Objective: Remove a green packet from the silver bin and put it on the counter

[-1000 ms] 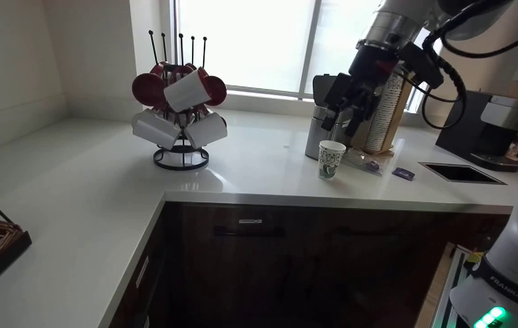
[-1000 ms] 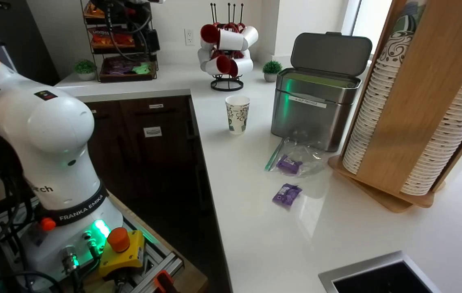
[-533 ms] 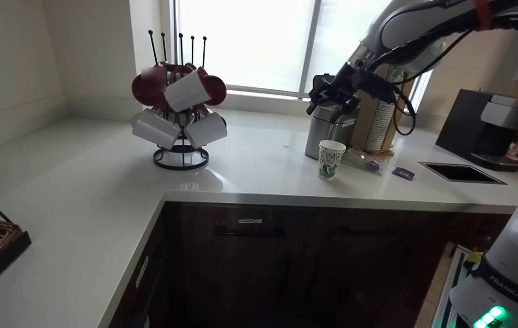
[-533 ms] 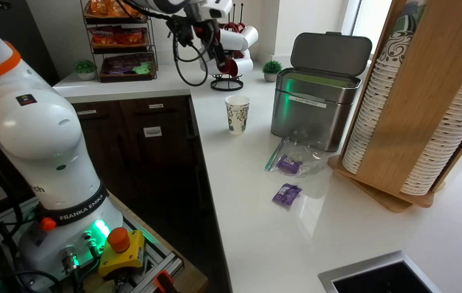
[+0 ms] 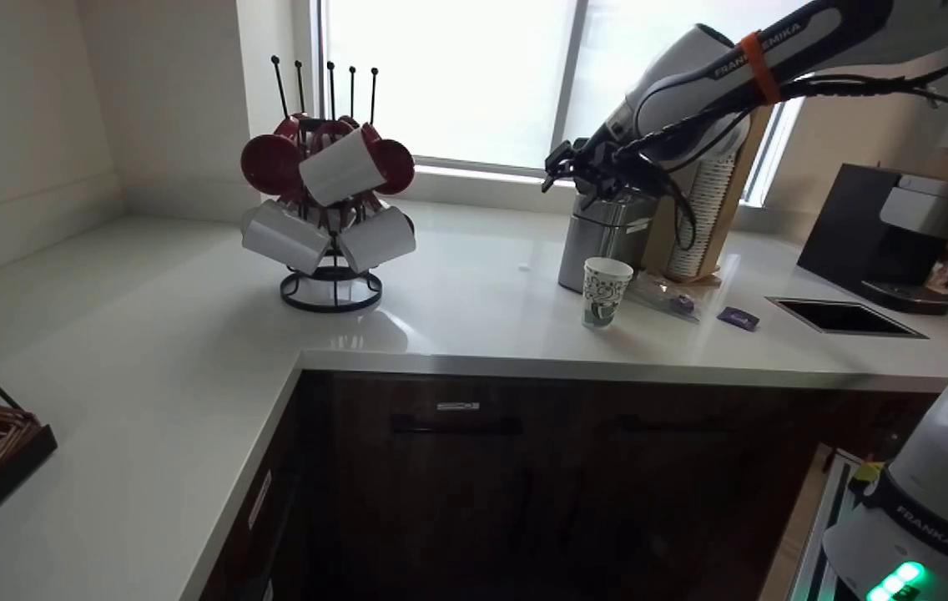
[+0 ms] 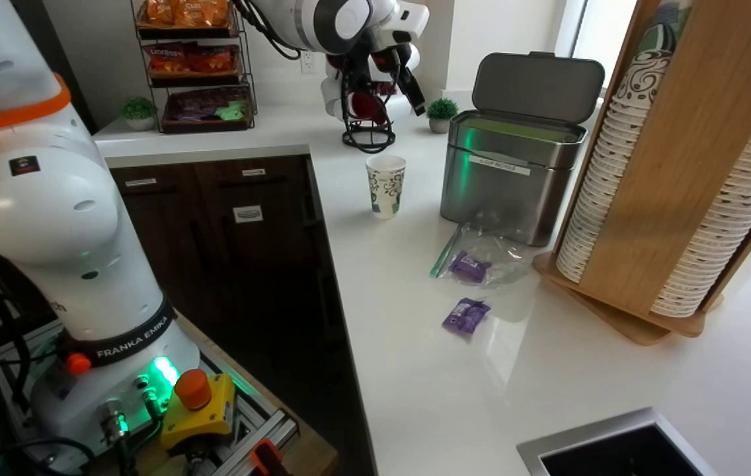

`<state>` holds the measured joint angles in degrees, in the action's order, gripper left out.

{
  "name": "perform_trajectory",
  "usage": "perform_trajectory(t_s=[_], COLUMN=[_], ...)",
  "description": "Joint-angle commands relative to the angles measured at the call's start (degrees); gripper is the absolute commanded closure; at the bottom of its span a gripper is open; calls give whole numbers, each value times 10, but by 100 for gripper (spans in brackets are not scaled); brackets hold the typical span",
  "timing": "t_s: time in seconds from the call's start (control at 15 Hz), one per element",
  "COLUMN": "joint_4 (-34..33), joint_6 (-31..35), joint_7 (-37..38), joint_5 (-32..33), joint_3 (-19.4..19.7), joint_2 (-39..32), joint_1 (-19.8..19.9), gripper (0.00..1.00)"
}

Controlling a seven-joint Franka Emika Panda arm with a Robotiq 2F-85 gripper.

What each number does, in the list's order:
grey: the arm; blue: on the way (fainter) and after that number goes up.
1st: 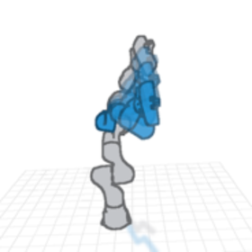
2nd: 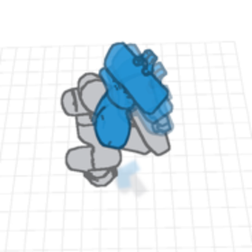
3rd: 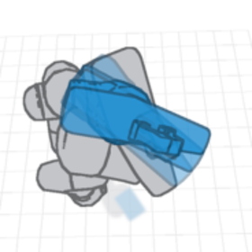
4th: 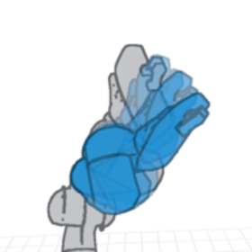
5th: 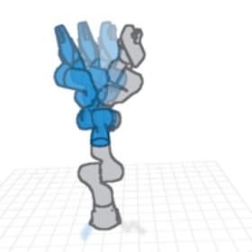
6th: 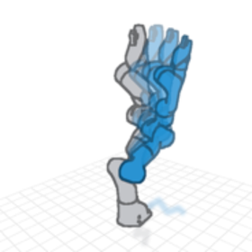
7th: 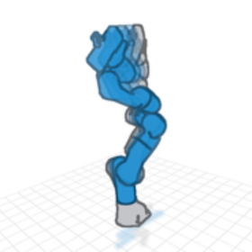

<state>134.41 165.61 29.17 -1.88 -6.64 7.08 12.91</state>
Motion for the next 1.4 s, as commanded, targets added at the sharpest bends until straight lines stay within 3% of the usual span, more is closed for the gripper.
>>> perform_trajectory(t_s=[0.0, 1.33], joint_4=[1, 8], joint_6=[0, -5], joint_7=[0, -6], joint_5=[0, -8], joint_3=[0, 0], joint_2=[3, 13], joint_1=[-1, -7], gripper=[0, 0])
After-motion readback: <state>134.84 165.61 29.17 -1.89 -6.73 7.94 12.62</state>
